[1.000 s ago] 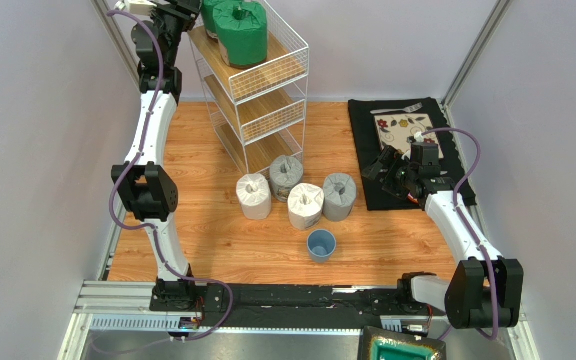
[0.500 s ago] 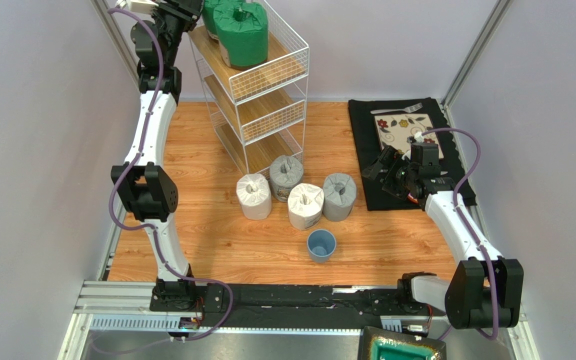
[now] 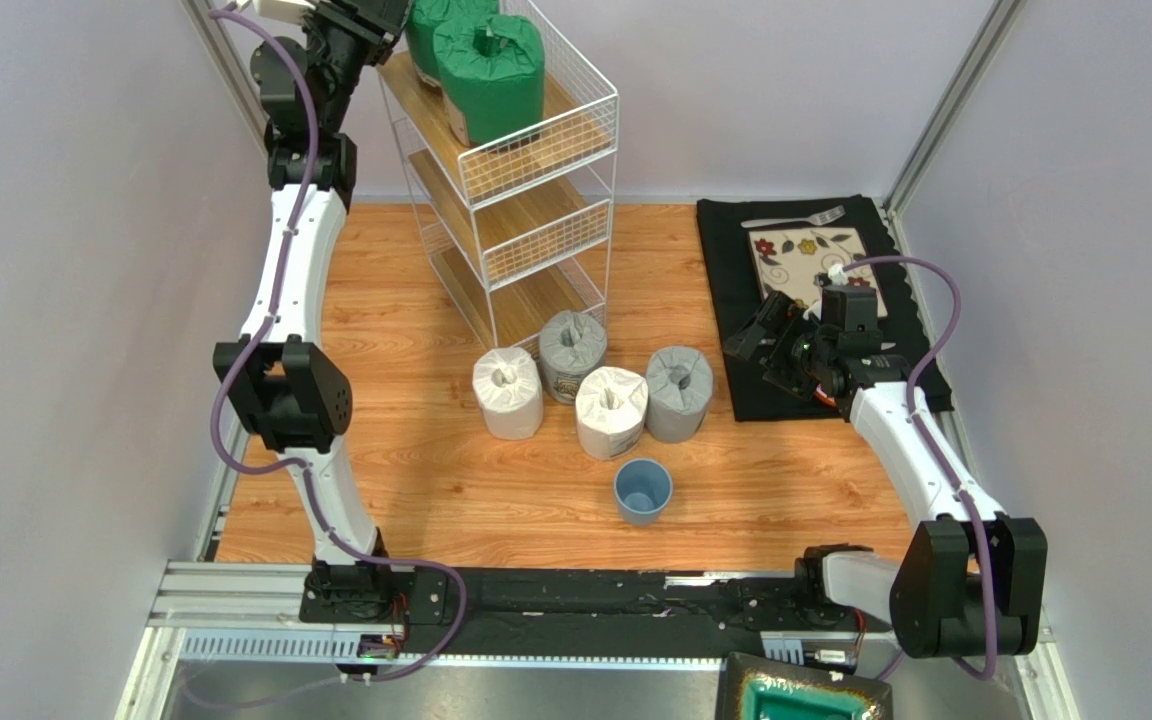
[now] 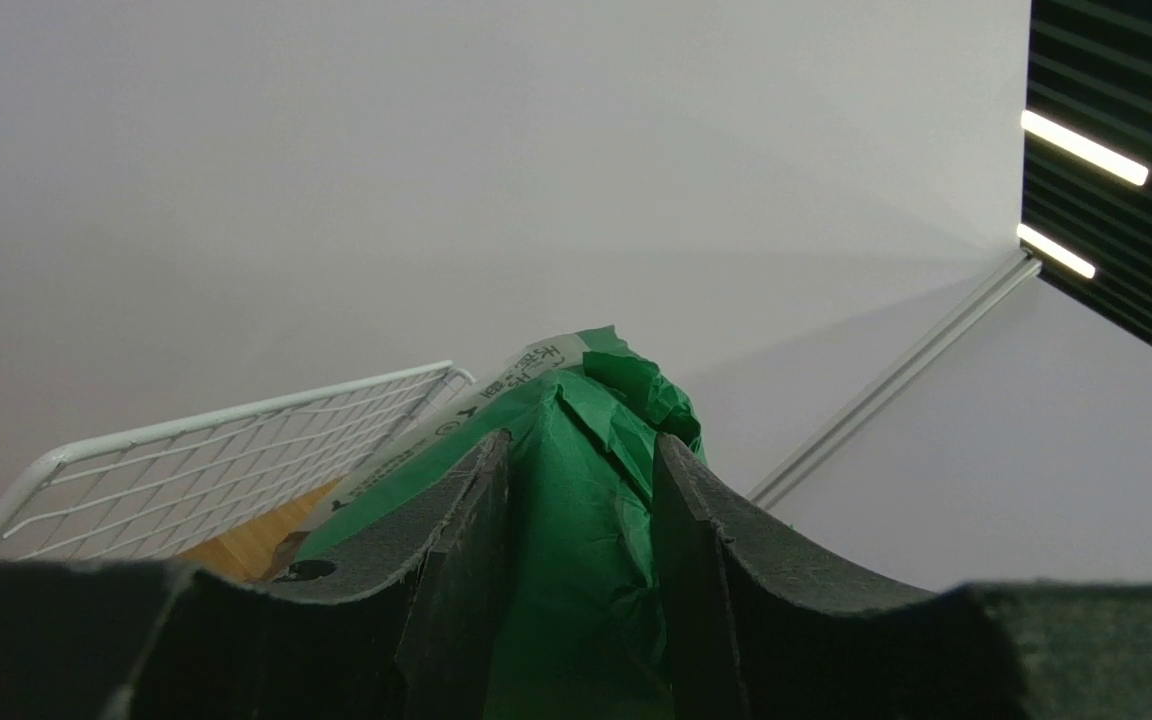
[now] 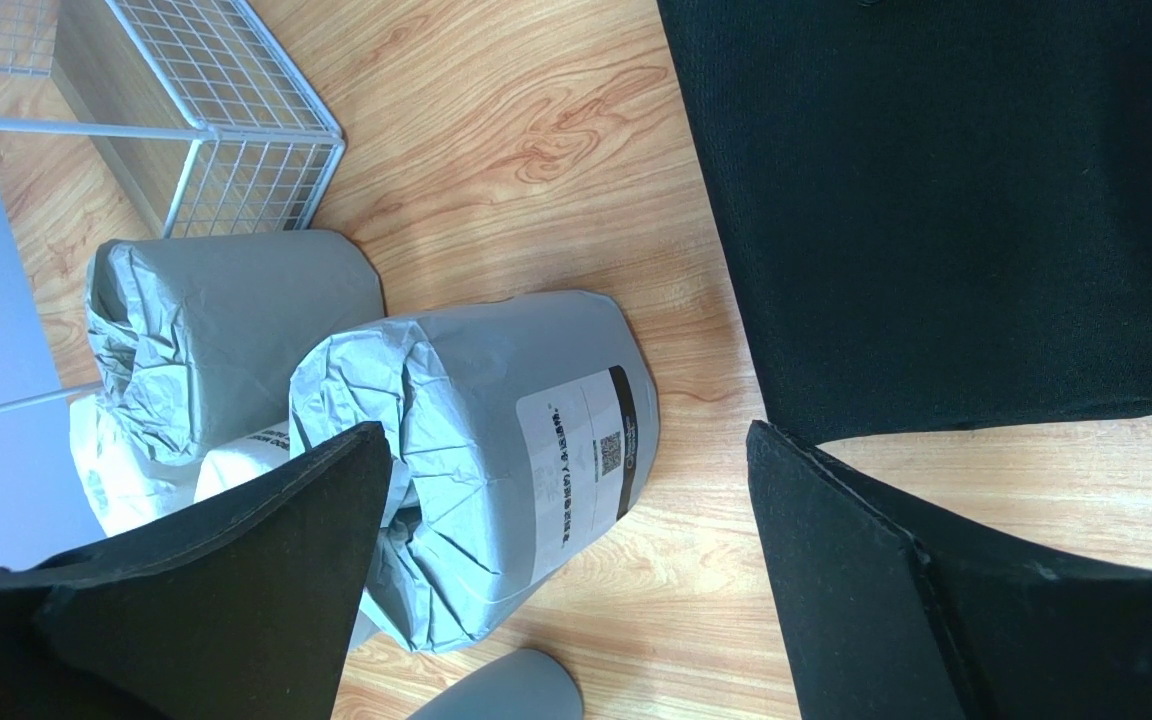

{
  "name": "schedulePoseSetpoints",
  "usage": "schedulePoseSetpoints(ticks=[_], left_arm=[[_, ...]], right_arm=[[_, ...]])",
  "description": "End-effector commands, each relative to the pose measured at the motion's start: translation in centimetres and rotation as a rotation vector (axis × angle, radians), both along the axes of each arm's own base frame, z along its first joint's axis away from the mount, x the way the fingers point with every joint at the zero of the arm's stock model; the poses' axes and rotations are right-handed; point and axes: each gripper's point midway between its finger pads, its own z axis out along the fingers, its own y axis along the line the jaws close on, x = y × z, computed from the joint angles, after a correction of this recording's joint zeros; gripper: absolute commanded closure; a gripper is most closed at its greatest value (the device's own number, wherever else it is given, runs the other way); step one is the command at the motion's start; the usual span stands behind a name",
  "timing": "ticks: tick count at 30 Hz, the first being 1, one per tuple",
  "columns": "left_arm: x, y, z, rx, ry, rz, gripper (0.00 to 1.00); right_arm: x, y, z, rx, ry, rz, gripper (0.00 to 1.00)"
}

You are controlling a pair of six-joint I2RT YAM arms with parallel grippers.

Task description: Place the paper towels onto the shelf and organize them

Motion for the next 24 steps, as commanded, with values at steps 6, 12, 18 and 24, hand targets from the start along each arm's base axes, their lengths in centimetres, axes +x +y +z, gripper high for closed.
schedulePoseSetpoints(ticks=[6,12,18,24], left_arm=[[-5.3,-1.0,4.3,0.005,-0.086,-0.057,0.53],[-5.6,-1.2,3.9,0.001,-0.070,-0.070,0.53],[-6.1,-0.9,4.0,0.013,-0.073,-0.047,0.49],[-7.2,-0.3,3.7,0.026,-0.072,-0.001,0.45]], right_arm=[[0.2,0.1,0.3,0.015,-0.021,0.001,0.08],[0.2,0.1,0.2,0.016,-0.019,0.000,0.08],[0.1,0.0,0.1,0.013,-0.018,-0.003,0.08],[0.1,0.1,0.0,0.013,-0.016,0.000,0.08]])
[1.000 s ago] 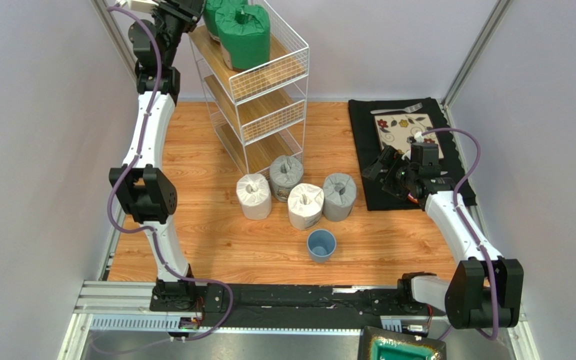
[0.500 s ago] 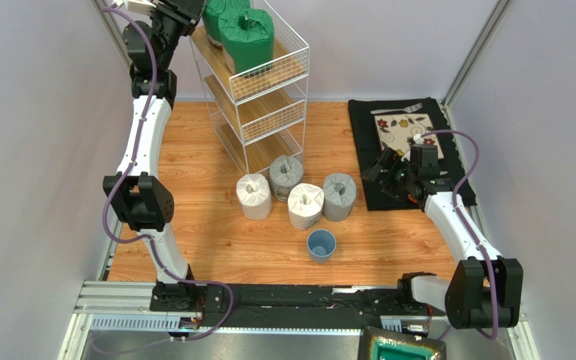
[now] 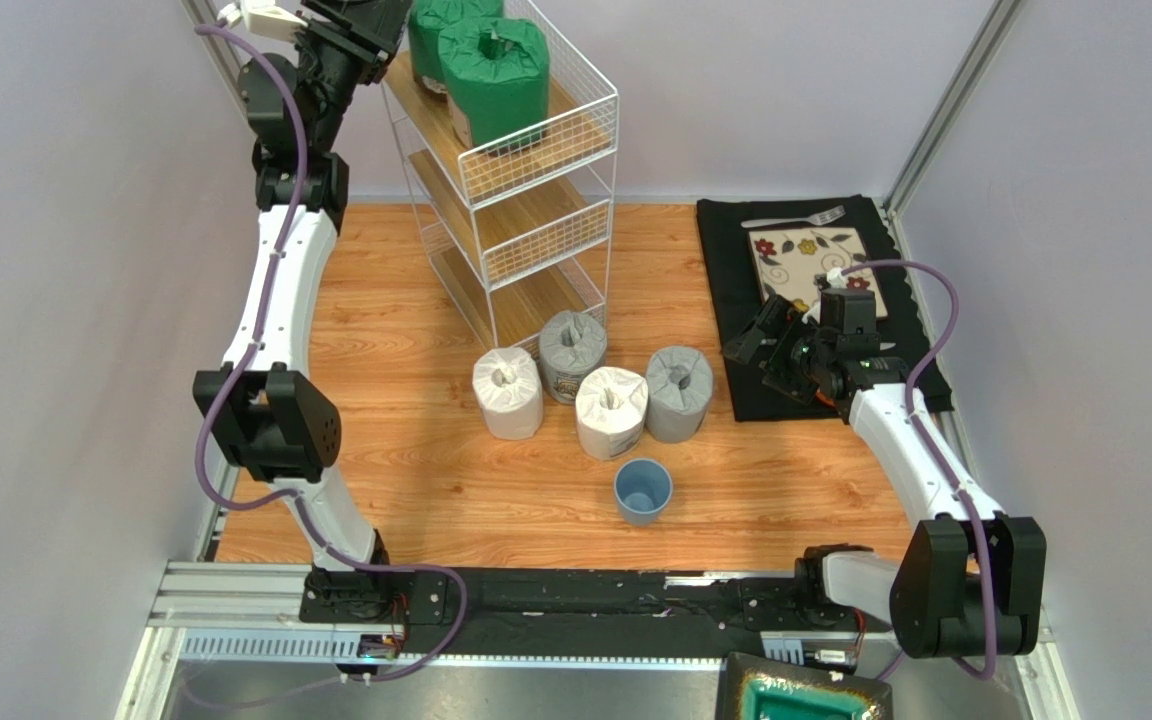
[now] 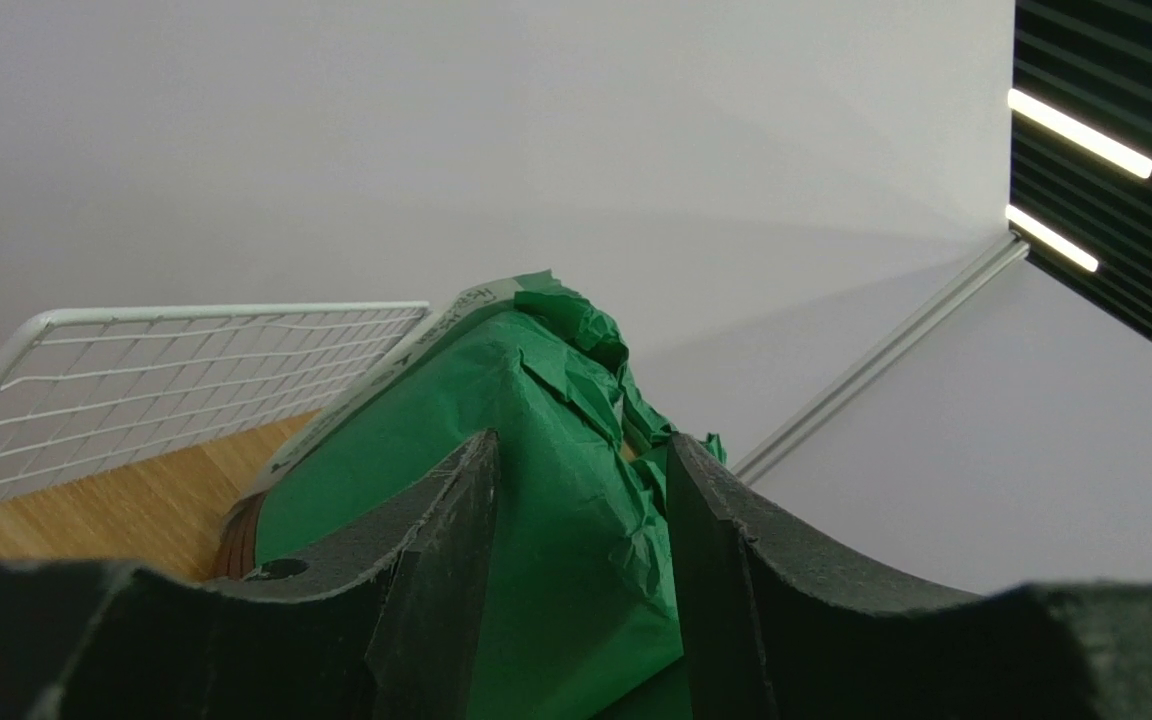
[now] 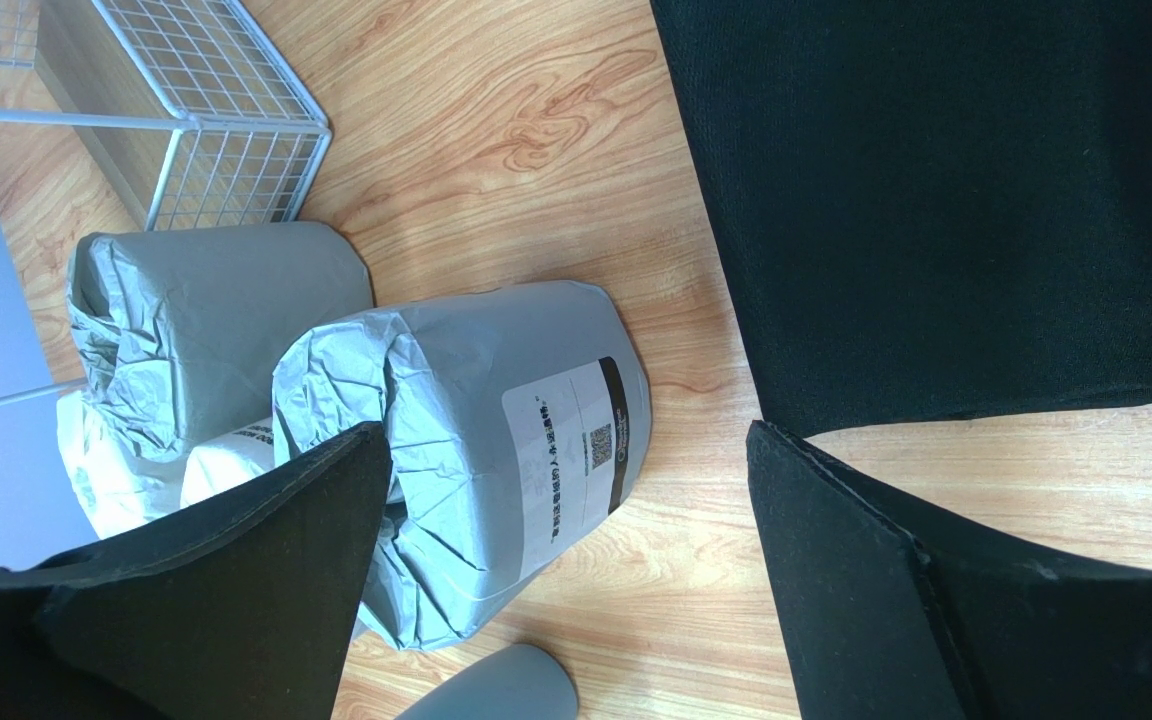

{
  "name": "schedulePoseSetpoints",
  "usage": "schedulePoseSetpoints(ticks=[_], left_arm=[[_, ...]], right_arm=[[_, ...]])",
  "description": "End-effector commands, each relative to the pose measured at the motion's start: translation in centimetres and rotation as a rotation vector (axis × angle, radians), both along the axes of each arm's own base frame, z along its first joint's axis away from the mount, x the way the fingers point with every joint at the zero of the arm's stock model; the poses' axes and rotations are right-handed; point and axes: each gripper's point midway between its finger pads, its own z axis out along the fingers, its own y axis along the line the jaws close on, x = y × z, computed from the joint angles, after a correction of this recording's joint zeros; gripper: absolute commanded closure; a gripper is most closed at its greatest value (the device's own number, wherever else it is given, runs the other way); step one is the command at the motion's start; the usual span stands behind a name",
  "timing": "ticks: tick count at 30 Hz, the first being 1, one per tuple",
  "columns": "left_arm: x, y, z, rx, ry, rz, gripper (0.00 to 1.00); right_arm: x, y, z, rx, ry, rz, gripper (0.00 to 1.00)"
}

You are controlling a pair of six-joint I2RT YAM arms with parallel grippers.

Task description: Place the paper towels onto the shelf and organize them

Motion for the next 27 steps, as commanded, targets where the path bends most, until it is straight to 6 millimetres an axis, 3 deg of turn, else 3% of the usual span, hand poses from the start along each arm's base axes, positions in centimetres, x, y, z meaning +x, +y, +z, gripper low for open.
schedulePoseSetpoints(ticks=[1,3,12,17,19,20,22,23,24,25,26,27], left_arm=[[-3.9,0.1,3.1,0.019,-0.087,0.027,0.43],[-4.9,0.5,3.7,0.029,-0.104,0.057,0.42],[-6.4,2.4,3.1,0.048,-0.097,0.159,0.34],[-7.5,2.7,2.6,0.060,-0.095,0.175,0.30],[-7.5,3.9,1.6,0.065,-0.075,0.206,0.30],[-8.7,4.0,2.1,0.069,-0.090,0.211,0.30],[-9.1,4.3,-0.2,0.086,-0.046,0.223,0.29],[-11.1,4.4,0.5,0.105,-0.072,0.240,0.28],[-11.1,4.6,-2.0,0.120,-0.022,0.252,0.28],[-11.8,4.6,-2.8,0.131,-0.003,0.258,0.27],[-13.8,4.7,-2.5,0.152,-0.021,0.276,0.26],[-13.9,5.0,-4.7,0.165,0.028,0.292,0.25]], right_arm=[[0.4,0.1,0.5,0.013,-0.031,-0.002,0.08],[0.4,0.1,0.5,0.013,-0.031,-0.002,0.08],[0.6,0.1,0.5,0.016,-0.030,0.000,0.08],[0.6,0.1,0.6,0.016,-0.032,0.000,0.08],[0.6,0.1,0.6,0.015,-0.033,-0.001,0.08],[0.6,0.1,0.7,0.016,-0.036,-0.002,0.08],[0.6,0.1,0.8,0.014,-0.038,-0.005,0.08],[0.6,0.1,0.9,0.015,-0.041,-0.004,0.08],[0.6,0.0,0.9,0.014,-0.041,-0.007,0.08],[0.6,0.1,1.0,0.015,-0.041,-0.006,0.08],[0.6,0.2,1.0,0.018,-0.041,-0.002,0.08],[0.7,0.1,1.1,0.017,-0.045,-0.002,0.08]])
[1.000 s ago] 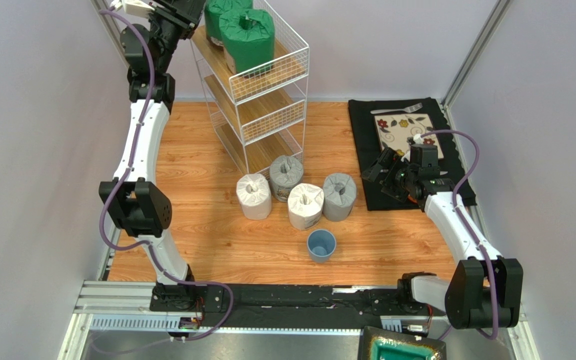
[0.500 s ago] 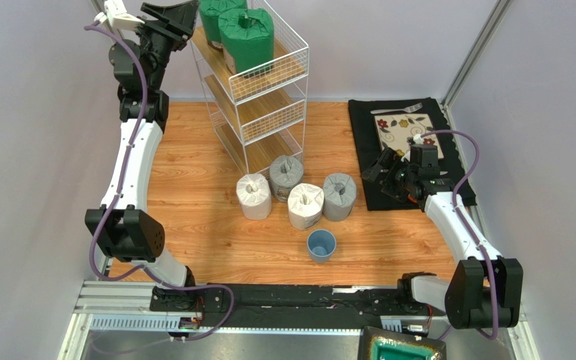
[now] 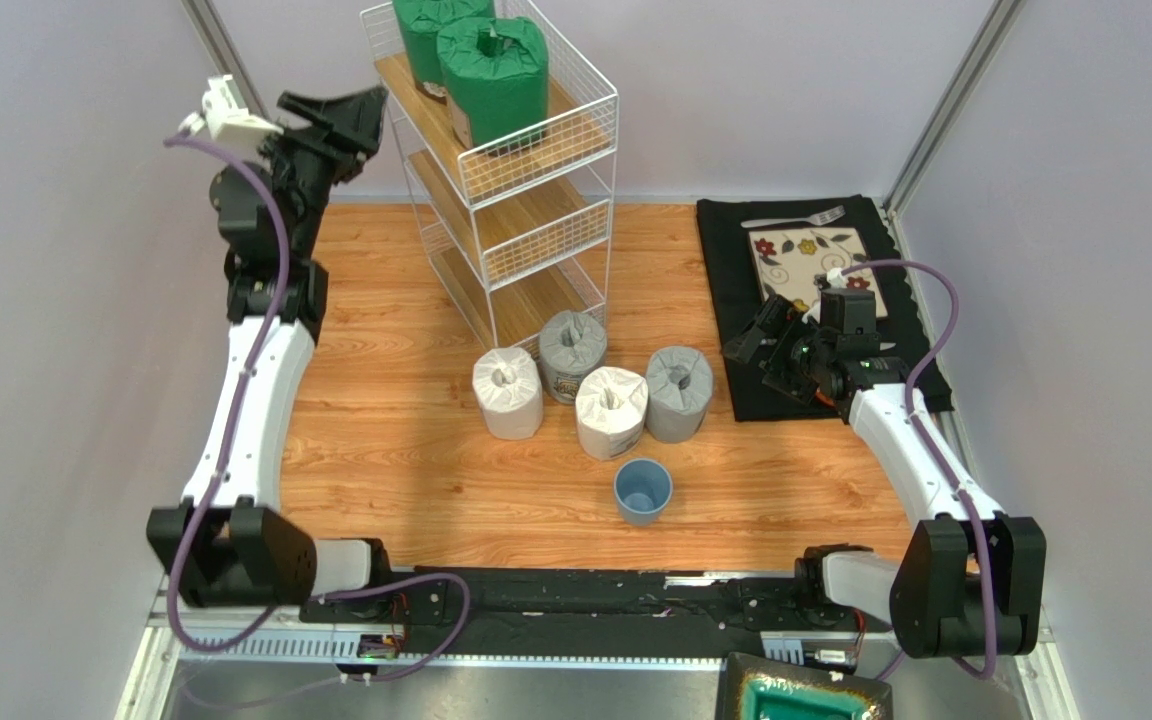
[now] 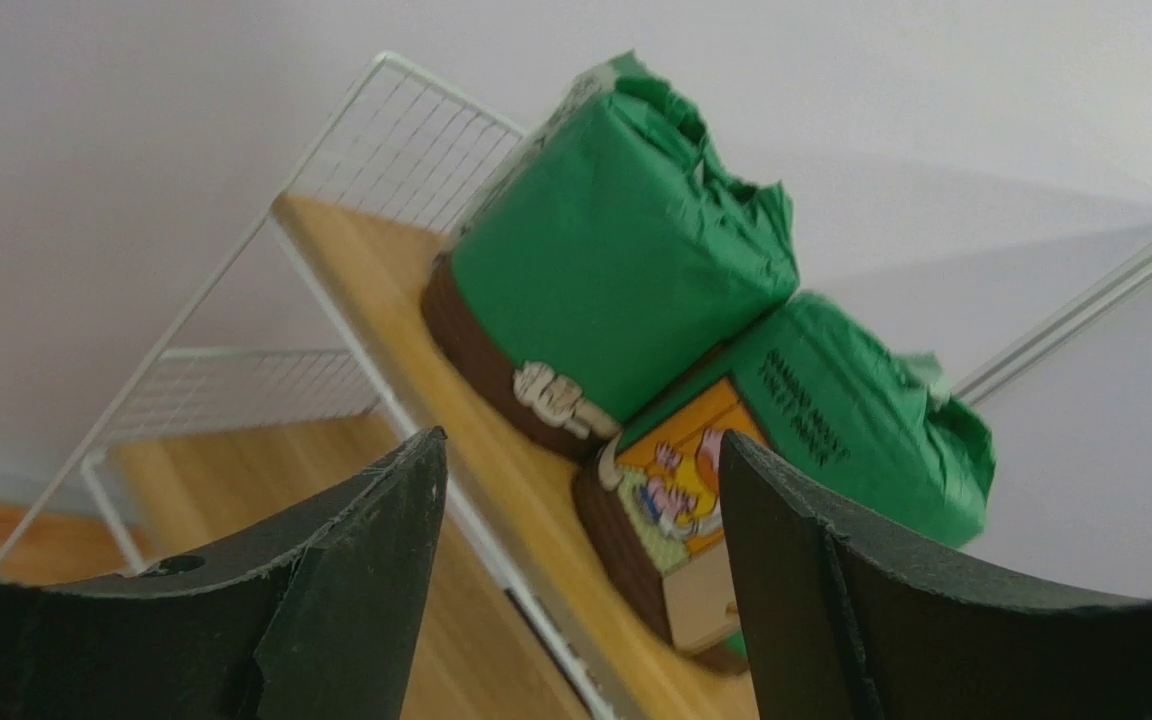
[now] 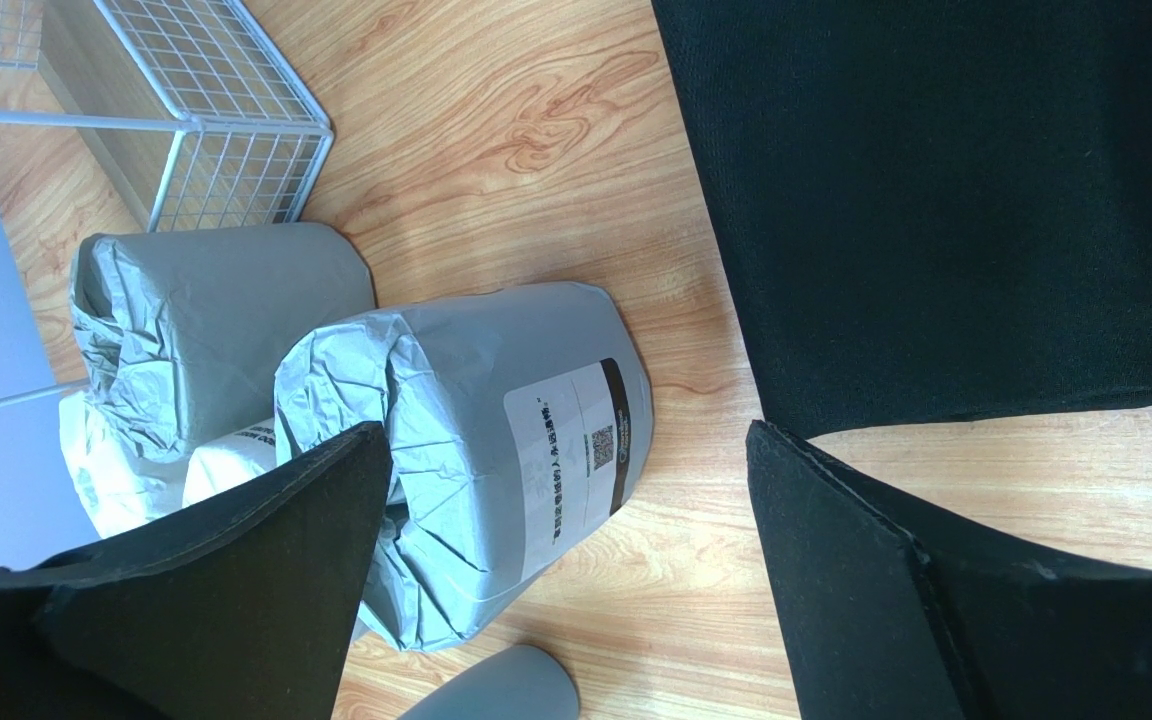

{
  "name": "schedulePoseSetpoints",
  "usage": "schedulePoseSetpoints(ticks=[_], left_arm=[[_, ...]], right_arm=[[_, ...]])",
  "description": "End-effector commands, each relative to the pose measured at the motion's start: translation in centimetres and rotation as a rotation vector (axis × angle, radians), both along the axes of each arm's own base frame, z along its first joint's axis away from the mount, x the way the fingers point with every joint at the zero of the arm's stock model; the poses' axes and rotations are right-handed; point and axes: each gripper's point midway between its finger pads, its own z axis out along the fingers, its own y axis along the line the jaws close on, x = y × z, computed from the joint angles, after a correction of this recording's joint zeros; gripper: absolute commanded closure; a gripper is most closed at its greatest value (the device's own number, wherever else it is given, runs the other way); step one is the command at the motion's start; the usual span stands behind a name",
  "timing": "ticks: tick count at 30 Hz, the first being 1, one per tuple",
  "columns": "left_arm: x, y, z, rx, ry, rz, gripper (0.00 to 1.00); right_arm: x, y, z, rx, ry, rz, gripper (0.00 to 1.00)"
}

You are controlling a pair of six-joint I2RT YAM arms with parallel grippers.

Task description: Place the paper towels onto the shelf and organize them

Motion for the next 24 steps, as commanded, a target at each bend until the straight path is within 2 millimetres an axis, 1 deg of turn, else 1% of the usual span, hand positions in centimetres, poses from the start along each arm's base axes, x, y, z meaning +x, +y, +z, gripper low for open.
schedulePoseSetpoints(ticks=[1,2,3,4,5,7,8,10,11,12,13,14,15,17,18,20,21,23,24], left_arm=[[-5.4,1.1,-1.0,0.088,0.000,0.084,0.24],[-7.2,1.3,-0.5,0.104,-0.018,0.102,0.23],[-7.4,1.6,-2.3,0.107,0.019,0.116,0.22],[-8.0,1.7,-3.4,0.117,0.053,0.122,0.21],[-9.2,1.7,-3.3,0.135,0.048,0.131,0.19],[-9.7,1.9,-5.9,0.156,0.130,0.135,0.14],[-10.6,1.7,-6.1,0.171,0.132,0.131,0.14],[-11.1,1.5,-9.2,0.184,0.227,0.110,0.13],[-11.9,1.0,-9.7,0.184,0.235,0.081,0.12],[-12.0,0.7,-11.9,0.182,0.284,0.060,0.10],[-12.8,0.4,-12.9,0.170,0.306,0.039,0.10],[-13.1,-0.2,-14.2,0.166,0.331,0.005,0.10],[-13.3,-0.5,-16.8,0.159,0.388,-0.018,0.10],[-14.6,-1.8,-19.1,0.153,0.435,-0.090,0.09],[-15.4,-3.1,-21.6,0.162,0.502,-0.143,0.10],[-16.3,-3.9,-23.7,0.192,0.544,-0.146,0.10],[-17.3,-5.3,-26.0,0.218,0.591,-0.191,0.09],[-18.1,-5.8,-27.3,0.224,0.602,-0.188,0.09],[-18.8,-6.6,-28.9,0.239,0.629,-0.215,0.09]], right_arm=[[0.7,0.2,1.2,0.015,-0.048,0.004,0.08],[0.8,0.2,1.3,0.015,-0.047,0.008,0.08],[0.8,0.2,1.3,0.014,-0.047,0.010,0.08],[0.8,0.2,1.4,0.014,-0.048,0.010,0.08],[0.9,0.3,1.5,0.015,-0.048,0.012,0.08],[1.0,0.3,1.6,0.016,-0.053,0.014,0.08],[0.9,0.3,1.7,0.018,-0.053,0.013,0.08],[0.9,0.3,1.8,0.021,-0.061,0.012,0.08],[0.9,0.3,1.8,0.023,-0.060,0.010,0.08],[0.9,0.4,1.8,0.025,-0.063,0.013,0.08],[0.8,0.5,1.7,0.028,-0.061,0.015,0.08],[0.8,0.4,1.7,0.028,-0.061,0.014,0.08],[0.8,0.4,1.6,0.028,-0.059,0.014,0.08],[0.8,0.4,1.5,0.029,-0.056,0.015,0.08],[0.8,0.4,1.4,0.028,-0.056,0.014,0.08],[0.8,0.4,1.2,0.026,-0.049,0.015,0.08],[0.8,0.3,1.1,0.023,-0.050,0.012,0.08],[0.8,0.3,0.8,0.022,-0.040,0.011,0.08],[0.8,0.3,0.8,0.023,-0.040,0.010,0.08]])
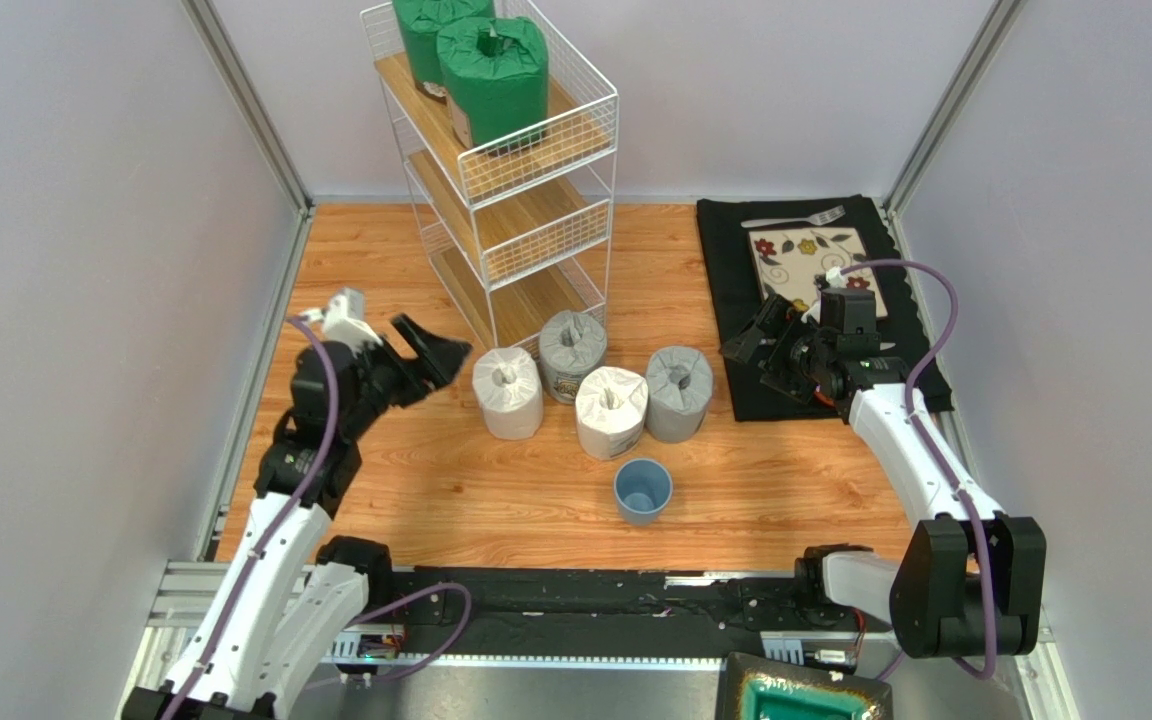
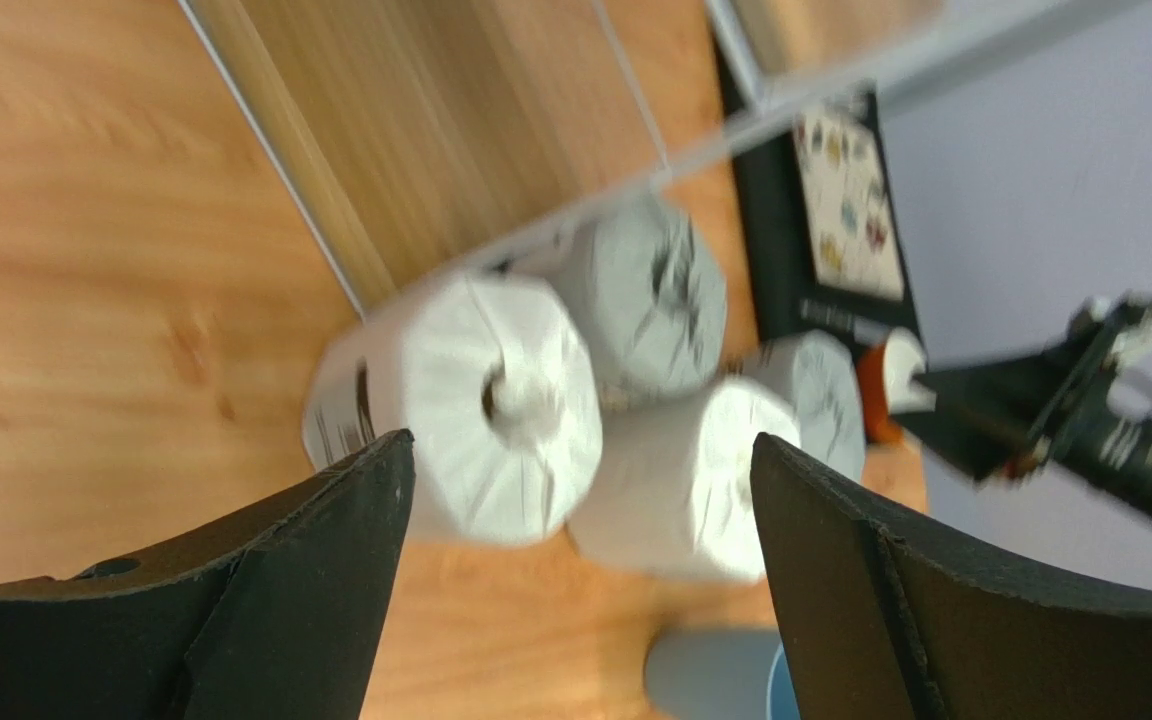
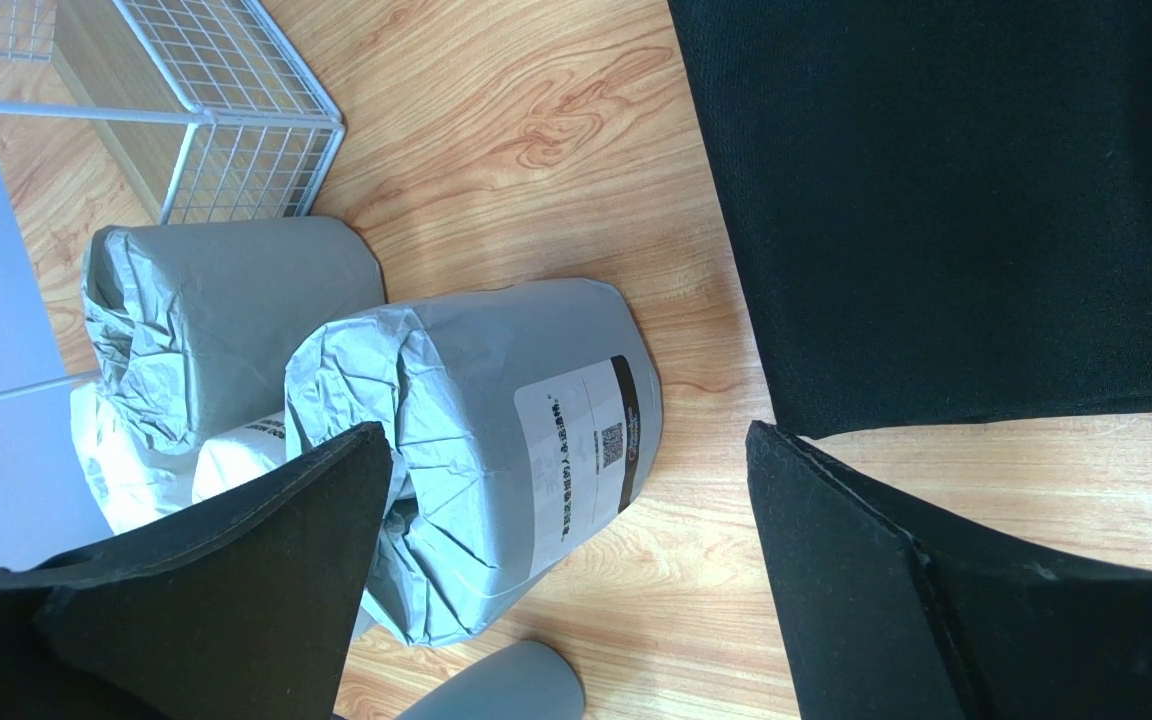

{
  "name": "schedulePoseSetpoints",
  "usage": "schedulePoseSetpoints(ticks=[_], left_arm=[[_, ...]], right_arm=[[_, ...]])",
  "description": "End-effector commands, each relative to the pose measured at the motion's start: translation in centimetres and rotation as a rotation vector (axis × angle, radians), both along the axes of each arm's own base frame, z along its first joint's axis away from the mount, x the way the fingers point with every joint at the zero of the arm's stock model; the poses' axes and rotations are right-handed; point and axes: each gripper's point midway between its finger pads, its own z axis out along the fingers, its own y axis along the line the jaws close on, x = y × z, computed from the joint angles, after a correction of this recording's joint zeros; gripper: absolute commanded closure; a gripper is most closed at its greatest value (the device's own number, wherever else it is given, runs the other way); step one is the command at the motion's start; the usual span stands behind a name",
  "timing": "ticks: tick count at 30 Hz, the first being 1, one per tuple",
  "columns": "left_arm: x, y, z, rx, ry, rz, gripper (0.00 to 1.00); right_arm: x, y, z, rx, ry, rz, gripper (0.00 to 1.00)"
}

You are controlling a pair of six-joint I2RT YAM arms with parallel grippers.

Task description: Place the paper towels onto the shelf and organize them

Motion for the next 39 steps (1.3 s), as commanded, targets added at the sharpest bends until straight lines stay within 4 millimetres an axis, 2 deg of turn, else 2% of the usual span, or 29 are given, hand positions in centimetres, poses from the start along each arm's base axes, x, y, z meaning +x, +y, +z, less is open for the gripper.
schedulePoseSetpoints(ticks=[1,7,10,14,21,34,39], left_arm=[[-2.7,-2.0,-3.3,0.032,0.056,-0.060,0.09],[-3.3,-1.9,-6.4,0.096,0.122,-0.069,0.09],[-3.0,-1.6,-7.6,0.120,0.143,-0.055,0.07],[-2.3,-2.3,-8.8,0.105,0.159,-0.073,0.07],[-0.6,-2.2,-9.8,0.132,0.166,-0.046,0.06],[0.6,-2.6,-11.1,0.141,0.185,-0.050,0.06],[1.5,-2.9,-10.9,0.145,0.184,-0.049,0.06]], right_arm=[[0.9,0.1,0.7,0.013,-0.036,-0.001,0.08],[0.8,0.2,0.5,0.020,-0.035,-0.005,0.08],[0.8,0.2,0.4,0.019,-0.030,-0.005,0.08],[0.9,0.2,0.4,0.021,-0.033,-0.008,0.08],[0.9,0.2,0.3,0.019,-0.028,-0.008,0.08],[1.1,0.2,0.2,0.014,-0.023,0.002,0.08],[1.1,0.1,0.1,0.016,-0.020,-0.001,0.08]])
